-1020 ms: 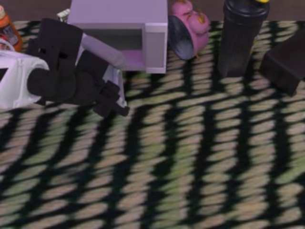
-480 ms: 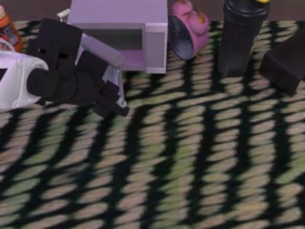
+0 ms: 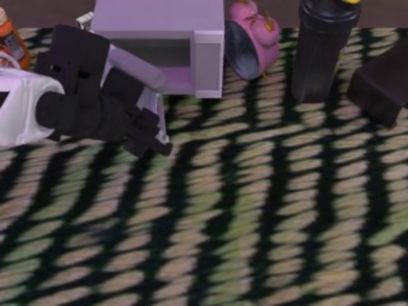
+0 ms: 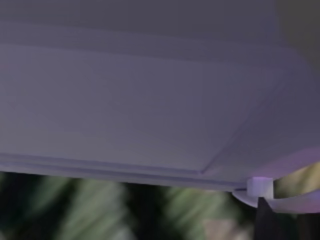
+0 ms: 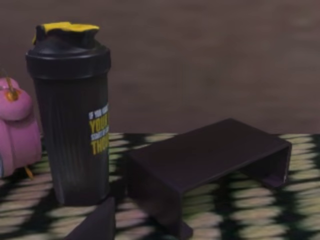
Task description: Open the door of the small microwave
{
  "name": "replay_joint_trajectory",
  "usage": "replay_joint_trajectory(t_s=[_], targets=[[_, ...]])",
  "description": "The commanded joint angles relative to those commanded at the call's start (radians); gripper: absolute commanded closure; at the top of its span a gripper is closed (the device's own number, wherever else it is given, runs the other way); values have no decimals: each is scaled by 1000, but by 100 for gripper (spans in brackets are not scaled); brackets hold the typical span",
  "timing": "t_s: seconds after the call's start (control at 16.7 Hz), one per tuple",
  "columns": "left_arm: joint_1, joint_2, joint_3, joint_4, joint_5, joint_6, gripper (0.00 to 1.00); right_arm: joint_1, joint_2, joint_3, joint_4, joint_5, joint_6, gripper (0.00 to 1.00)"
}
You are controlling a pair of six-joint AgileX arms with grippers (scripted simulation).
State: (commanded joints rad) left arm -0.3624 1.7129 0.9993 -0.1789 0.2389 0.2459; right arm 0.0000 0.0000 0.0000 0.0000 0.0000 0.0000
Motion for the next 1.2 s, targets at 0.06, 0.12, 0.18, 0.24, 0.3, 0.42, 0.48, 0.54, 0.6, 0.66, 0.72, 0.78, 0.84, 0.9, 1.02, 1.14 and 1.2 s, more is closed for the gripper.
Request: replay_joint_trajectory(t_s=[0.06,0.12,0.18,0.24,0.3,0.42,0.48,0.54,0.6,0.66,0.72,0.78,0.84,0.9,1.02,1.14,1.2], targets=[[0,0,0,0,0,0,100,0,0,0,0,0,0,0],[0,0,0,0,0,0,100,0,0,0,0,0,0,0],[0,0,0,0,0,0,100,0,0,0,0,0,0,0],[0,0,0,0,0,0,100,0,0,0,0,0,0,0],[-7,0,-1,-1,8,-5,100,0,0,0,0,0,0,0],[-1,-1,-4,-5,14,7,100,0,0,0,0,0,0,0],[4,-3,-5,-7,20,17,100,0,0,0,0,0,0,0],[10,-6,-5,-8,26,26,100,0,0,0,0,0,0,0],[15,-9,-6,-9,32,36,100,0,0,0,0,0,0,0],[21,-10,-8,-13,39,48,100,0,0,0,0,0,0,0],[25,-11,-10,-16,43,56,100,0,0,0,0,0,0,0],[26,-11,-10,-16,44,57,100,0,0,0,0,0,0,0],[26,-11,-10,-16,44,57,100,0,0,0,0,0,0,0],[26,-11,-10,-16,44,57,100,0,0,0,0,0,0,0],[26,-11,-10,-16,44,57,100,0,0,0,0,0,0,0],[26,-11,-10,-16,44,57,100,0,0,0,0,0,0,0],[26,-11,-10,-16,44,57,100,0,0,0,0,0,0,0]])
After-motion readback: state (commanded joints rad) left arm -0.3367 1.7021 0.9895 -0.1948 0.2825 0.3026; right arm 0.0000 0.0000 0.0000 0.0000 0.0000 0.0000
